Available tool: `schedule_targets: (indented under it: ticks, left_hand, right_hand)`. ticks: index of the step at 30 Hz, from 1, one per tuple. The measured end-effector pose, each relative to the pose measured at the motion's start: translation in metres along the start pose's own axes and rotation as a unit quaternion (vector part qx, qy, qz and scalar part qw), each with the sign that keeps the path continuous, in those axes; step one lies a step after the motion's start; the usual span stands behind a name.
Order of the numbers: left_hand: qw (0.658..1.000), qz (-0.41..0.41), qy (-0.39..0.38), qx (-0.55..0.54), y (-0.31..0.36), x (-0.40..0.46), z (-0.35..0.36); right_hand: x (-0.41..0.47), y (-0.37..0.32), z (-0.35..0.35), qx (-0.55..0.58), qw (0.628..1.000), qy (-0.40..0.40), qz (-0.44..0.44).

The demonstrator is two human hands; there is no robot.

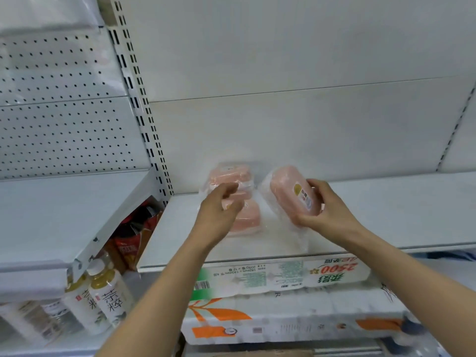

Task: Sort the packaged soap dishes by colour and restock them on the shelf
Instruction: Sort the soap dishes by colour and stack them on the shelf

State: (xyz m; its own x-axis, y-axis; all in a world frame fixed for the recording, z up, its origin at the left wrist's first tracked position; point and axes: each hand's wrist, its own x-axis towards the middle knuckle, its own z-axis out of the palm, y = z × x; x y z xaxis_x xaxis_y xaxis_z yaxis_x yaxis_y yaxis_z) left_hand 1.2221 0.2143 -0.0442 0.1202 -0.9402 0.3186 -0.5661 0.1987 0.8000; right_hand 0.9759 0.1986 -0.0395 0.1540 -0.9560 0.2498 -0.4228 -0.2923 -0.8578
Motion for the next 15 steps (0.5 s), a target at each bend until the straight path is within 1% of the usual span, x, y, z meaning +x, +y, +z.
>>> schedule_targets:
  ticks: [1,2,4,5,6,7,9,10,11,12,13,14,15]
  left_hand:
    - [0.997,-0.01,0.0,-0.072,0.008,-0.011,0.003]
    - [0.992,-0.013,-0.016,-0.126,0.015,-0.021,0.006]
    - [0.987,0.006,-0.069,-0.147,0.021,-0.037,0.016]
    - [0.986,0.014,-0.075,-0.148,0.023,-0.041,0.02]
    - [0.985,0.021,-0.059,-0.162,0.025,-0.042,0.022]
    - [0.983,0.029,-0.025,-0.179,0.028,-0.042,0.022]
    - [0.976,0.045,0.067,-0.204,0.033,-0.037,0.014]
    - [0.97,0.042,0.099,-0.216,0.034,-0.033,0.005]
    - [0.967,0.025,0.113,-0.227,0.033,-0.029,-0.007]
    - [0.963,-0.003,0.109,-0.245,0.032,-0.024,-0.02]
    - [0.96,-0.037,0.091,-0.261,0.028,-0.016,-0.034]
    - [0.957,-0.07,0.063,-0.274,0.022,-0.008,-0.047]
    - [0.954,-0.1,0.029,-0.282,0.017,0.0,-0.058]
  right_hand:
    - [0.003,-0.005,0.005,0.029,0.999,0.013,0.016]
    - [0.006,-0.011,0.01,0.069,0.997,0.022,0.04]
    - [0.012,-0.024,0.022,0.16,0.983,0.007,0.093]
    - [0.013,-0.03,0.027,0.187,0.976,-0.02,0.112]
    - [0.012,-0.038,0.032,0.198,0.971,-0.053,0.126]
    - [0.01,-0.043,0.037,0.196,0.967,-0.085,0.139]
    - [0.008,-0.05,0.044,0.178,0.964,-0.127,0.15]
    - [0.008,-0.053,0.046,0.169,0.966,-0.13,0.143]
    - [0.01,-0.053,0.047,0.151,0.974,-0.113,0.125]
    - [0.012,-0.053,0.047,0.122,0.984,-0.083,0.096]
    - [0.015,-0.053,0.045,0.079,0.994,-0.05,0.05]
    - [0.017,-0.054,0.043,0.024,0.999,-0.034,-0.009]
    - [0.021,-0.053,0.042,-0.037,0.995,-0.043,-0.08]
